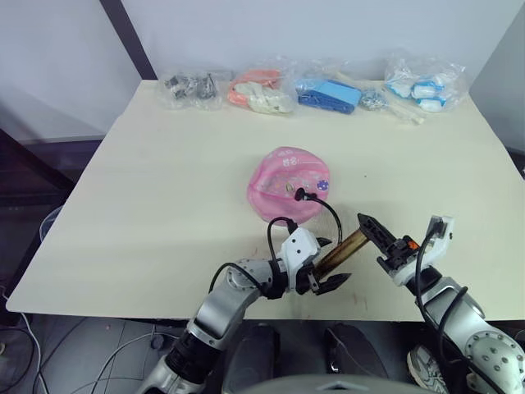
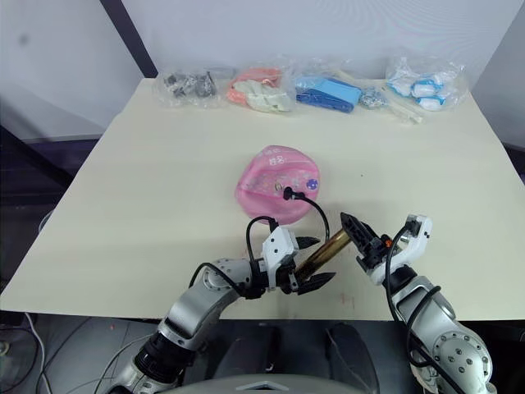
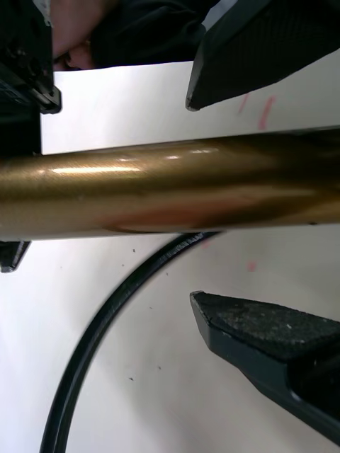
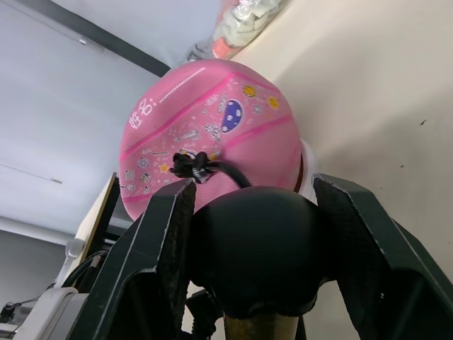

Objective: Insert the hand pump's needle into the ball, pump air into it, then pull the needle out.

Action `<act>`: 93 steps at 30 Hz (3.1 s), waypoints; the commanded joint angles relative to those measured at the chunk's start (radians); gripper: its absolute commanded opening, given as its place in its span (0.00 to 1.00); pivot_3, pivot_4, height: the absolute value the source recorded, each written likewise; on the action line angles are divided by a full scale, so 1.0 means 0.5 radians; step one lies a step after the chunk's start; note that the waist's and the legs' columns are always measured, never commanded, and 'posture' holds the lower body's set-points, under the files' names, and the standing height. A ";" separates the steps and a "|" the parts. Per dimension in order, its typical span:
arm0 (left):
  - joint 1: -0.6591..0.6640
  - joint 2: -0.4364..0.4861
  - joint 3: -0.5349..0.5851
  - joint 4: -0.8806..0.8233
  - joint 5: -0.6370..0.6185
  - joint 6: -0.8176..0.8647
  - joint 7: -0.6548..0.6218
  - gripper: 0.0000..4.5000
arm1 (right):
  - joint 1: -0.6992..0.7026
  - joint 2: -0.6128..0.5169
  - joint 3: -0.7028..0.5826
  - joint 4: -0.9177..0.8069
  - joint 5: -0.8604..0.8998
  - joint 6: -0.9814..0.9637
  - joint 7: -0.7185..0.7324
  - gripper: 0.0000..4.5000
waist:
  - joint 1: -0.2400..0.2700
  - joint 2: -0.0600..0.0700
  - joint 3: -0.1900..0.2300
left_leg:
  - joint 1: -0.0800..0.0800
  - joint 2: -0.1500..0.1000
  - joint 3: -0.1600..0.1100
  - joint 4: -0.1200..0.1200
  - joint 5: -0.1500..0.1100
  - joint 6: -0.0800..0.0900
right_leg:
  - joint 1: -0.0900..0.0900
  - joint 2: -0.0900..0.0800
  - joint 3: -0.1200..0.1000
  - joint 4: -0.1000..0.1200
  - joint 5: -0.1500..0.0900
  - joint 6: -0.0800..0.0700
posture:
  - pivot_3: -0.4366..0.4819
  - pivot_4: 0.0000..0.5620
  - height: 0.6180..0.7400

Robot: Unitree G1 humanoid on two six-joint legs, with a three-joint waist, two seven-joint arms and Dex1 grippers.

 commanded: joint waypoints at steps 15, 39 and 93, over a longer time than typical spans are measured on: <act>-0.038 0.418 0.200 -0.132 -0.296 0.149 -0.476 0.99 | -0.191 -0.325 0.004 -0.183 -0.329 -0.044 0.482 0.51 | -0.002 0.001 0.001 | 0.000 0.000 0.001 -0.001 0.000 0.000 | -0.001 0.000 0.000 0.000 0.000 0.000 | 0.48 0.27 1.00; -0.367 0.256 -0.033 0.411 -0.064 0.039 -0.715 0.99 | -0.481 -0.559 0.130 -0.354 -0.628 -0.007 0.779 0.51 | -0.001 -0.002 0.002 | -0.002 -0.003 -0.001 -0.001 0.000 0.000 | -0.002 0.001 -0.002 -0.001 0.000 0.000 | 0.48 0.27 1.00; -0.472 -0.314 -0.088 0.982 0.284 -0.546 -0.385 0.24 | -0.292 -0.938 0.076 -0.269 -1.196 -0.447 1.482 0.51 | 0.004 -0.004 0.002 | -0.002 -0.006 0.000 0.001 0.000 0.000 | -0.001 0.000 -0.003 0.000 0.000 0.000 | 0.48 0.27 1.00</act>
